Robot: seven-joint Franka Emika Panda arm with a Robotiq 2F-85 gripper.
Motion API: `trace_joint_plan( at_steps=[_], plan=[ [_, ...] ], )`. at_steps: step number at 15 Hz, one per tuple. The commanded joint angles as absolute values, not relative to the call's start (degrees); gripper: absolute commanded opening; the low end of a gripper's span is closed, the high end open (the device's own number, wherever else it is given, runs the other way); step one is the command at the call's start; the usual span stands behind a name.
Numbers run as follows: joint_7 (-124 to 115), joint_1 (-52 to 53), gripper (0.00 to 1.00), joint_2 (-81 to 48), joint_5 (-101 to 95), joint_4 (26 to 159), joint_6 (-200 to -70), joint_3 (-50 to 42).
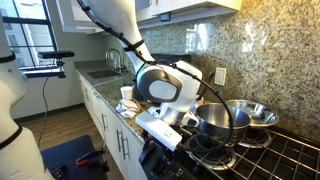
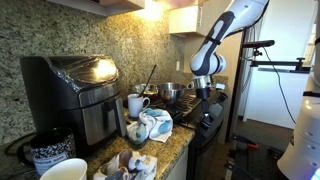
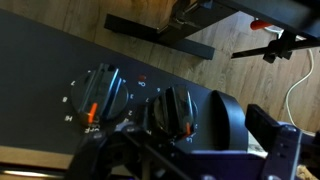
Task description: Twist the first knob on the stove
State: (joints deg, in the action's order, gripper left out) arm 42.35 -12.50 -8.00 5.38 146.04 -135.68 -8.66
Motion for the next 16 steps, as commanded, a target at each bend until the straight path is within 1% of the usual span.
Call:
trace_joint_plan(
  at_steps=[1,16],
  plan=[
    [41.1,-12.6,1.00,-6.3,4.8,147.4,-134.7,-8.7],
    [42.0,-12.7,1.00,-6.8,5.6,147.5,-135.3,-8.4]
  ],
)
